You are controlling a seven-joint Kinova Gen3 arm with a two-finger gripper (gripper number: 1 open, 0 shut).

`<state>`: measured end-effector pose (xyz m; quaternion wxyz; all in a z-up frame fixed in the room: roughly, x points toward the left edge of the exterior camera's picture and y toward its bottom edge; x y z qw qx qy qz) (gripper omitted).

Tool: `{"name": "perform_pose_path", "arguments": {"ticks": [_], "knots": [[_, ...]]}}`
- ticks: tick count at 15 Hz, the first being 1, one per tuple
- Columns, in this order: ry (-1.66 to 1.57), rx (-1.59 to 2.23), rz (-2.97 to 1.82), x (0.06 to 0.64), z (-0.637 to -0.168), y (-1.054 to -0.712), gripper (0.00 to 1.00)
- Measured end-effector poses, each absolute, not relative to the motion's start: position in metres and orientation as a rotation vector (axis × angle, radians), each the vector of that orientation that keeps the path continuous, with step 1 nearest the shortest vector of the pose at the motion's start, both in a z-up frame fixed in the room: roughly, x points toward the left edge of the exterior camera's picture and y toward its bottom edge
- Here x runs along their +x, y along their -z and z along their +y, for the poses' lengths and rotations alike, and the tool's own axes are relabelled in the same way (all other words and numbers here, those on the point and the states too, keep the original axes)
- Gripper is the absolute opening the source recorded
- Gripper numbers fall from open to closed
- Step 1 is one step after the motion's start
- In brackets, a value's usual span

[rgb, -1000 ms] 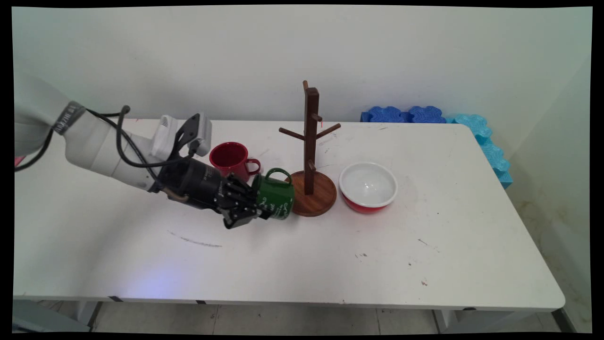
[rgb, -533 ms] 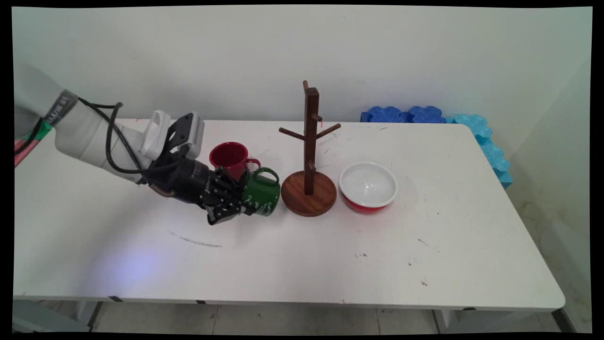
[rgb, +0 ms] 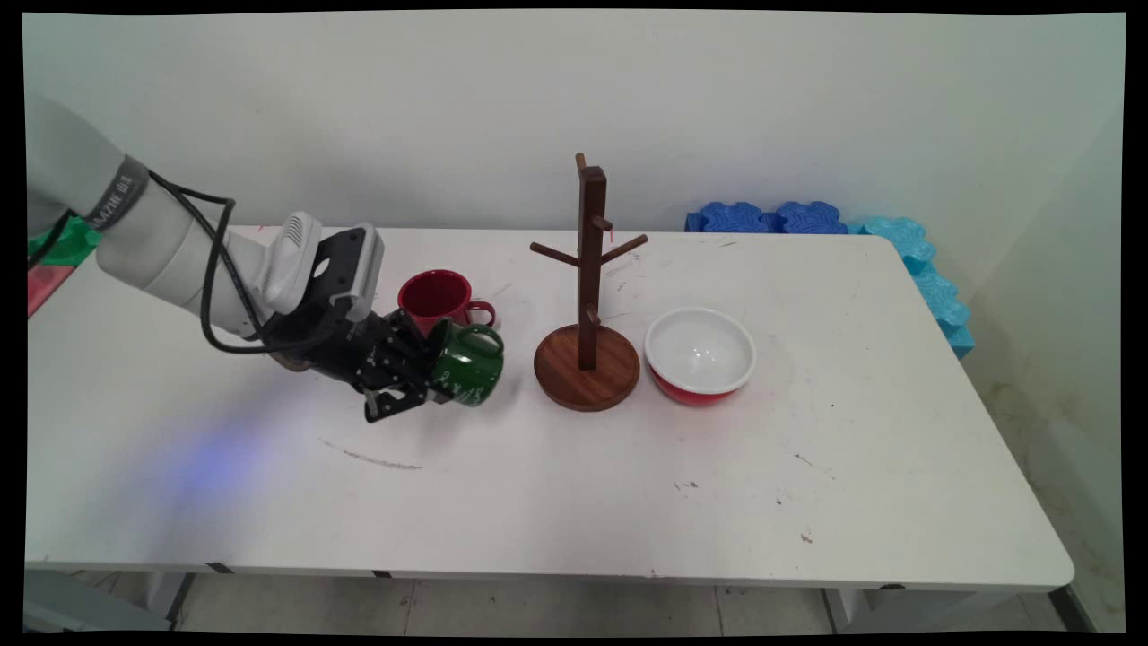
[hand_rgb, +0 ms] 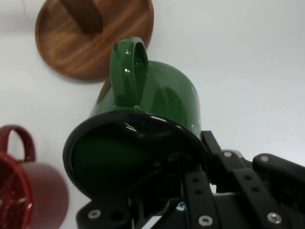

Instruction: Place the picked object on the table

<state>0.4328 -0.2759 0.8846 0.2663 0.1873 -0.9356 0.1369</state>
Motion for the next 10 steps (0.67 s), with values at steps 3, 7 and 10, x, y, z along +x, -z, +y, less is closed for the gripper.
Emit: {"name": "perform_pose_path", "arguments": {"ticks": [3,7,10], "knots": [[-0.404,0.458,-2.599,0.438,-0.274,-0.885,0.0],[-0.443,0.411,-2.691,0.446,-0.268,-0.884,0.0],[-0.468,0.39,-2.747,0.449,-0.265,-0.883,0.0]]}}
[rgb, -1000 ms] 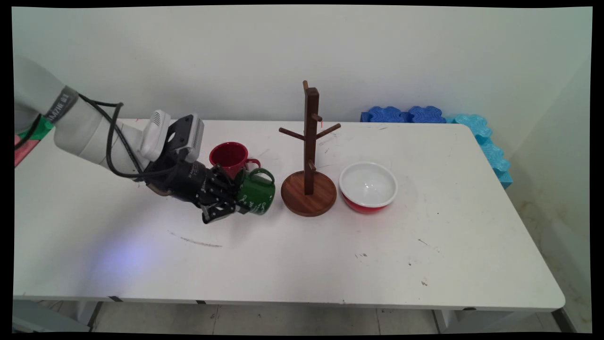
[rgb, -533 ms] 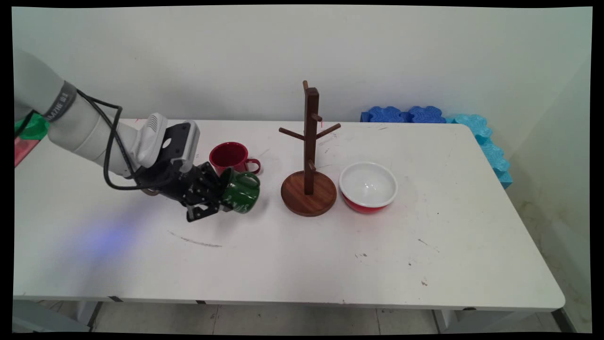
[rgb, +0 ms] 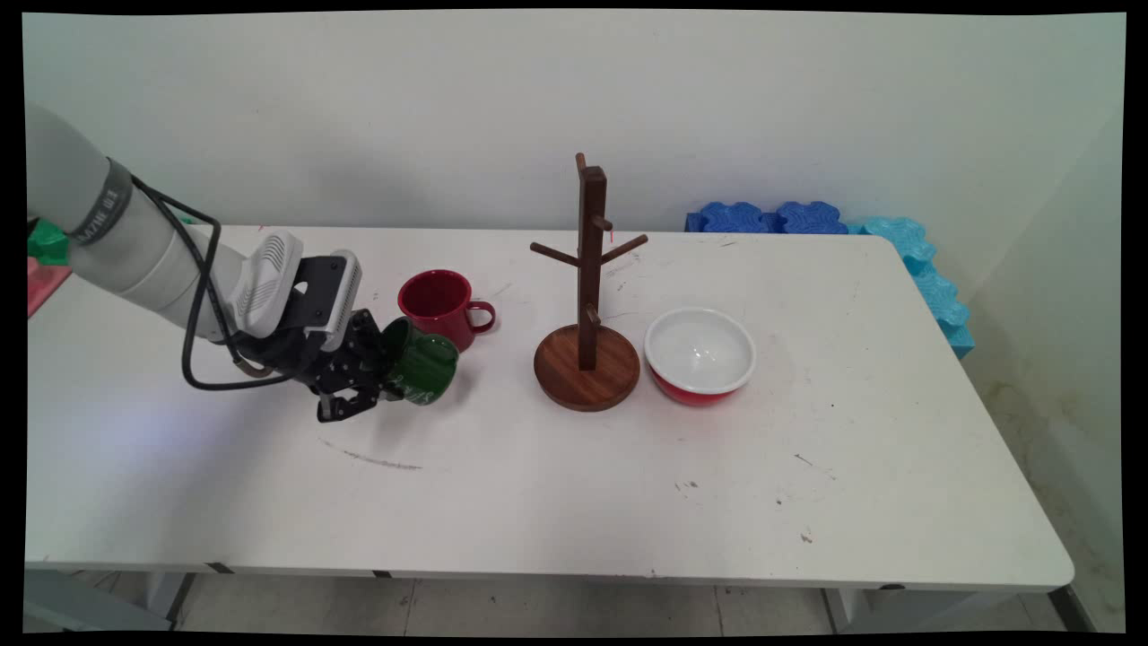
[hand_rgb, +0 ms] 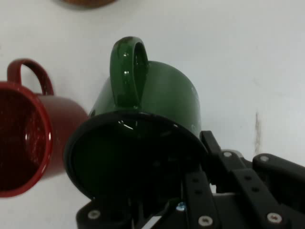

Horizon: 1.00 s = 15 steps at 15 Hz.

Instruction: Place the picked object on the table

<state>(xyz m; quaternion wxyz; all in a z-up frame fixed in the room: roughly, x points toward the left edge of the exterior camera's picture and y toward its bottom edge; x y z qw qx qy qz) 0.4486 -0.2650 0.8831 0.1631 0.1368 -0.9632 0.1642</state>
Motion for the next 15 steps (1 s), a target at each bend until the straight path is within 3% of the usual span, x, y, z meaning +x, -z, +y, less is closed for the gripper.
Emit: {"name": "perform_pose_path", "arguments": {"ticks": [15], "knots": [[-0.507,0.386,-2.88,0.439,-0.27,-0.861,0.0]]}}
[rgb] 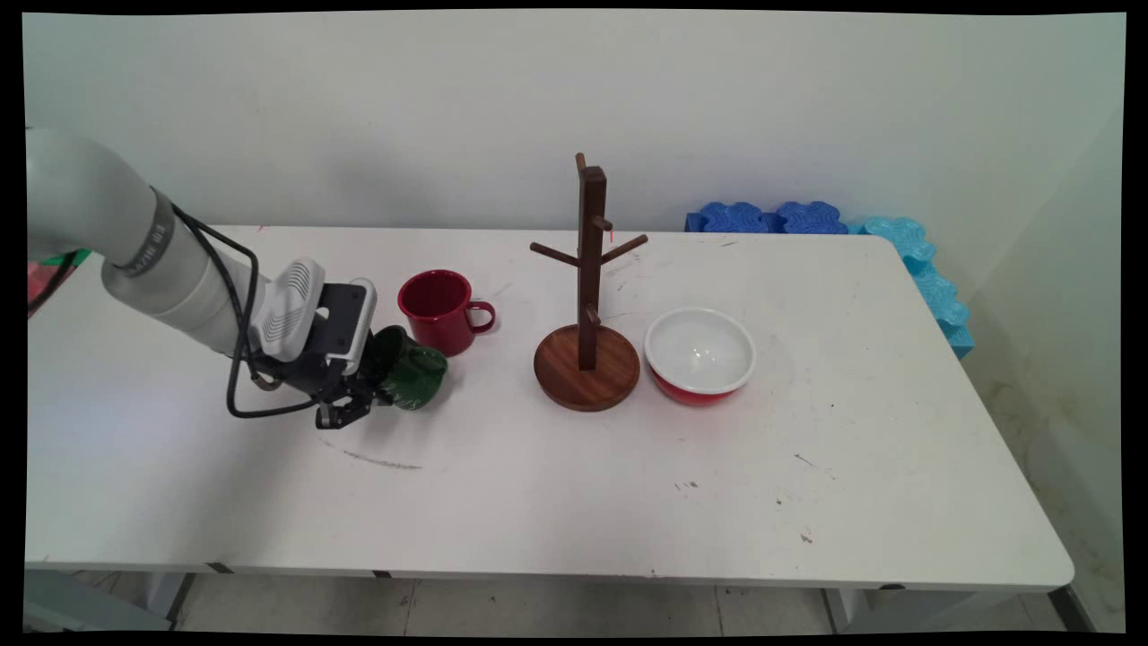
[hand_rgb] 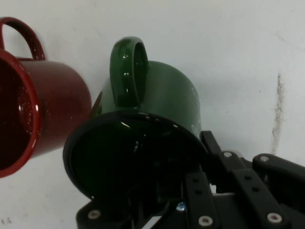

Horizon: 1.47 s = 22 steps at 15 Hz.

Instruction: Place the picked object on the table

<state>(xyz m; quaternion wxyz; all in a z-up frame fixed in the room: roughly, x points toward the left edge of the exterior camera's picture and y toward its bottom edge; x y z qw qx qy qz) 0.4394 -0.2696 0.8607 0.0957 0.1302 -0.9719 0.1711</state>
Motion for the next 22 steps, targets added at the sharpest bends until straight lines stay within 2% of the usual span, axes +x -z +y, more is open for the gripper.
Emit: {"name": "perform_pose_path", "arguments": {"ticks": [13,14,22], "knots": [[-0.509,0.392,-2.912,0.431,-0.273,-0.844,0.0],[-0.511,0.392,-2.912,0.431,-0.274,-0.843,1.0],[-0.519,0.38,-2.905,0.428,-0.275,-0.841,1.0]]}}
